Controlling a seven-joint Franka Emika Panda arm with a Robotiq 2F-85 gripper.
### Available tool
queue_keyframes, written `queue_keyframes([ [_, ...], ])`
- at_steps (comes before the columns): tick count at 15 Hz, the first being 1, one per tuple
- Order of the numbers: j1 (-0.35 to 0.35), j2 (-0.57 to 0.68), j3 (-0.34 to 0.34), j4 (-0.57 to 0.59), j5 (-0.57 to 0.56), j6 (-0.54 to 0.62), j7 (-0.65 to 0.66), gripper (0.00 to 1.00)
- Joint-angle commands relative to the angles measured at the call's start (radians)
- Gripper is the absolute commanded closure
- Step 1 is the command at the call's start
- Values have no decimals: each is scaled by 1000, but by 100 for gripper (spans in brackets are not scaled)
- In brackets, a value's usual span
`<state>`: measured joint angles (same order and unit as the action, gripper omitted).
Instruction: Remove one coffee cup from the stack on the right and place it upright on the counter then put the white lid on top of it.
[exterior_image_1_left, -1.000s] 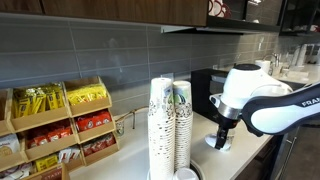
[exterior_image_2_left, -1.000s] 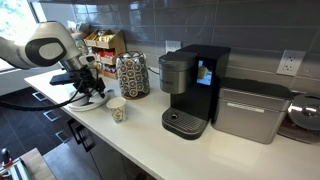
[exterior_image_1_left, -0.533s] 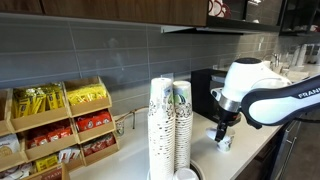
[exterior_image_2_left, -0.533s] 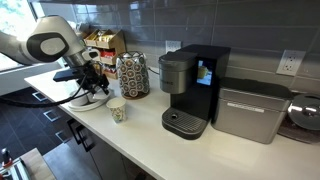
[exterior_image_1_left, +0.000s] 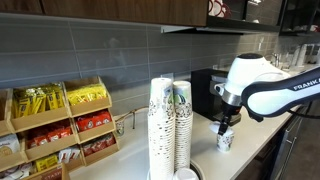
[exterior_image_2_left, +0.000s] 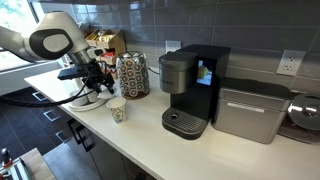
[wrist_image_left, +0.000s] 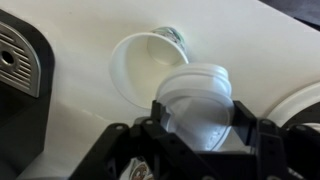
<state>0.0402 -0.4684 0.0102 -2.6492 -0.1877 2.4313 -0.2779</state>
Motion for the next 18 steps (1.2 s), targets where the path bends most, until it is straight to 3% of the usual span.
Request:
queue_keyframes([
  [1,-14,17,-23,16,-21,-17,-21,30],
  [18,-52,66,-54,30,-24,-1,-30,30],
])
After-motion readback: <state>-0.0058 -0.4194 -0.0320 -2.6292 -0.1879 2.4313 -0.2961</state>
